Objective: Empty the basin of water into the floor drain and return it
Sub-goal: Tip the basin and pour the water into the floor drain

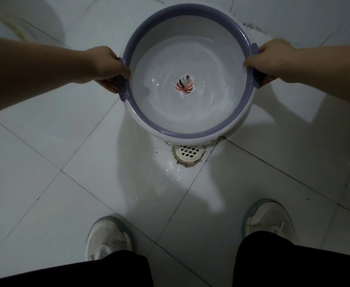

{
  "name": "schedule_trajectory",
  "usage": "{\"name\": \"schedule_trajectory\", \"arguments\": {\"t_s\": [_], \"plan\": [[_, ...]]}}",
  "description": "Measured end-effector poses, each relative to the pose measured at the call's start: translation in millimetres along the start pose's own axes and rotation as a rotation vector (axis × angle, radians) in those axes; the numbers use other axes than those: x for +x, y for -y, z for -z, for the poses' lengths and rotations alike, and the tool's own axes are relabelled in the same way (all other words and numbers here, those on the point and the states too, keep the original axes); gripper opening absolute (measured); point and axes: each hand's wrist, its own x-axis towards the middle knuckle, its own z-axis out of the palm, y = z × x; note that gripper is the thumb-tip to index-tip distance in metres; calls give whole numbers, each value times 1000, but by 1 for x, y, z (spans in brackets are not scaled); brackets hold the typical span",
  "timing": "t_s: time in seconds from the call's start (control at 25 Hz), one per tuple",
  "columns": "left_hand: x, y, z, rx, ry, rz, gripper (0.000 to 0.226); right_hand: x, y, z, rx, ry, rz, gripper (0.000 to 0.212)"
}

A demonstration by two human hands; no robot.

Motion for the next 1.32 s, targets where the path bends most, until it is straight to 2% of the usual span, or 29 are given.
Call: {"name": "schedule_trajectory", "arguments": {"t_s": [0.48,0.84,1.32], "plan": [[-4,-3,-2,-62,-19,-5,21,1,-3,-1,5,-17,15,37],[-6,1,-2,-106,-6,-12,17,4,-10,-5,-11,-87,65,26],[-5,3,1,-87,-19,-21,11,3,-19,-12,5,-151,130,21]]}}
